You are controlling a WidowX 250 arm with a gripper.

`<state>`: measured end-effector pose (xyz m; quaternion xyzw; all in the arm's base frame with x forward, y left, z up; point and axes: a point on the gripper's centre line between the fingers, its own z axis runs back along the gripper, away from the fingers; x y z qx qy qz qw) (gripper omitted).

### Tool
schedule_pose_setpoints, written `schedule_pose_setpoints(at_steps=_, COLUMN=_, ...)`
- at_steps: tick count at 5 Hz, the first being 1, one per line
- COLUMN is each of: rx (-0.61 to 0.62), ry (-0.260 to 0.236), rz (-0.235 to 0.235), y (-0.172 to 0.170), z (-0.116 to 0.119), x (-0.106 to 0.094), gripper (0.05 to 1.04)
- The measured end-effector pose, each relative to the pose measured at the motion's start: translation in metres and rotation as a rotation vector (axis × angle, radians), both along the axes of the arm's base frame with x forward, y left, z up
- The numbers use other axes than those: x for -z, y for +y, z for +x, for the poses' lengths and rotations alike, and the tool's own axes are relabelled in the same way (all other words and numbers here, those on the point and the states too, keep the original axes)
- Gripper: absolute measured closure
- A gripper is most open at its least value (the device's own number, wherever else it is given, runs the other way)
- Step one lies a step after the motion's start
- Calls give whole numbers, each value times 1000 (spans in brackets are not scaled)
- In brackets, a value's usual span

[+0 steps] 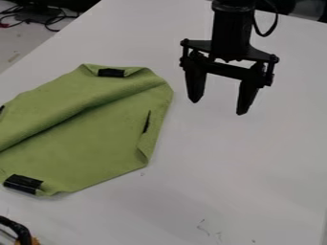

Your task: Move the cloth to left

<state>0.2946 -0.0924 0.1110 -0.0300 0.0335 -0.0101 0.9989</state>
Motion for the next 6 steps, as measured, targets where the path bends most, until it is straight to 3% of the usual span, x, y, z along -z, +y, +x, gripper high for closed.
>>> schedule_pose_setpoints(at_steps=1, rx=-2, ry=31, rz=8, y=1, z=-2, x=9, gripper=83)
schedule_pose_setpoints(at_steps=3, rx=-103, ry=5, rz=24, y=71, z=-4, x=-5, gripper=83)
schedule_pose_setpoints(at_steps=5, rx=-201, ry=62, rz=163, y=136, z=15, x=17, gripper=83)
schedule_pose_setpoints(at_steps=6, rx=-257, ry=48, rz=163, y=156, z=14, x=38, gripper=83)
